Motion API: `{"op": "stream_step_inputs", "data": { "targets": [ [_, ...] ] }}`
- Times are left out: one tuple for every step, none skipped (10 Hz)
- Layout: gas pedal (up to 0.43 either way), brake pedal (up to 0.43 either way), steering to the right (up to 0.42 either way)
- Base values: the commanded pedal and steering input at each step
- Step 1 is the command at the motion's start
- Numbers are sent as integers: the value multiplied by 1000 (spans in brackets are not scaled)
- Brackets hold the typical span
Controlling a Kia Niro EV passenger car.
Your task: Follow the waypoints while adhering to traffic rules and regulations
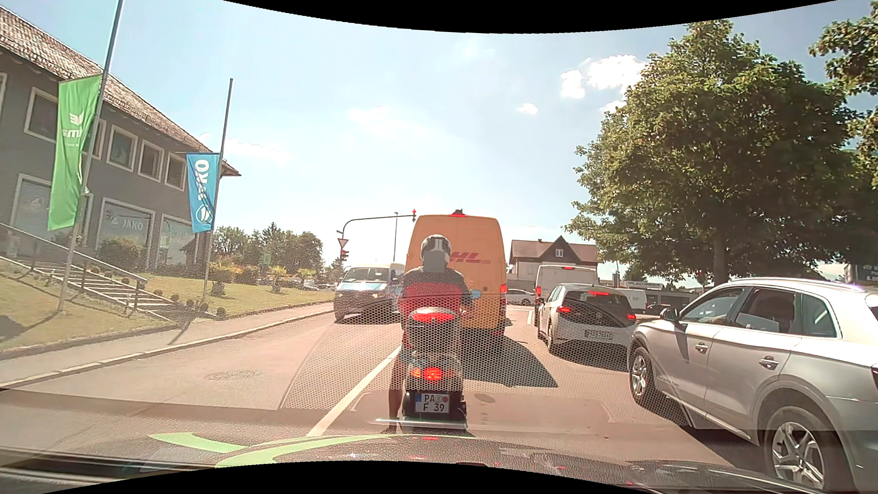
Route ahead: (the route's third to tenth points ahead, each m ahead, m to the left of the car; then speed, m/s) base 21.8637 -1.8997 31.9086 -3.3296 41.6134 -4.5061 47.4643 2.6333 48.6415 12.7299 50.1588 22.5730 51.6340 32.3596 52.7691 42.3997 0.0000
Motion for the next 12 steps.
{"op": "stream_step_inputs", "data": {
  "targets": [
    [0,250,24],
    [0,250,24],
    [0,250,24],
    [0,250,24],
    [0,250,24],
    [0,250,24],
    [0,250,24],
    [0,250,24],
    [0,250,24],
    [0,250,24],
    [0,250,24],
    [0,250,24]
  ]
}}
